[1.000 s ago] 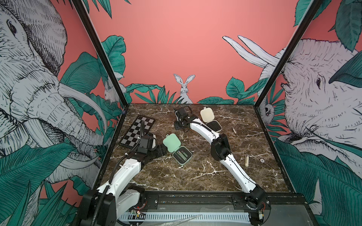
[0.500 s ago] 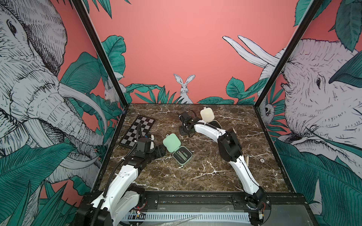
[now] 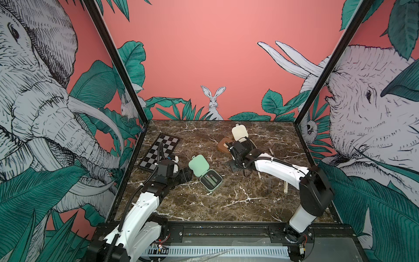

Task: Organize nail clipper sets
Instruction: Move the nail clipper to the center of the board, then adjust the nail clipper at the center of the board.

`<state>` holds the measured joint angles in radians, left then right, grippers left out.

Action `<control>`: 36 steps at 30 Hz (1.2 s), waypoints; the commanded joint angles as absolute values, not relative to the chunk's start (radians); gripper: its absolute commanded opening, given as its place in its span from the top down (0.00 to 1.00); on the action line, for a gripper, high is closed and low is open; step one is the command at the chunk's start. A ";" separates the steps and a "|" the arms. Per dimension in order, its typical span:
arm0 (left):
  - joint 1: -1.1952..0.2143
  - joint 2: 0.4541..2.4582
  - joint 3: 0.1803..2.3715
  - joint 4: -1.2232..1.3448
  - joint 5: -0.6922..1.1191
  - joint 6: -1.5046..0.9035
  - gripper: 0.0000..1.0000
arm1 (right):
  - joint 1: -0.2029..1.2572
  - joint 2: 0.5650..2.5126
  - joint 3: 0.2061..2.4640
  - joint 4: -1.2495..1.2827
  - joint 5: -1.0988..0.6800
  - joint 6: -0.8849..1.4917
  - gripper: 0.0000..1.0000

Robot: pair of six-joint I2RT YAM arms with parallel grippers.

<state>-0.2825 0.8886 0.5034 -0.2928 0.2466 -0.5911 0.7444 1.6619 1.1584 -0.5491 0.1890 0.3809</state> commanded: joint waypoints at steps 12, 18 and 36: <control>-0.329 0.895 0.516 -0.258 0.239 -0.607 0.24 | 0.742 1.795 1.257 -0.510 0.117 0.515 0.56; -0.334 0.900 0.513 -0.264 0.241 -0.592 0.23 | 0.739 1.960 1.440 -0.520 0.099 0.448 0.40; -0.334 0.906 0.489 -0.250 0.245 -0.599 0.24 | 0.667 2.172 1.646 -0.562 -0.124 0.231 0.29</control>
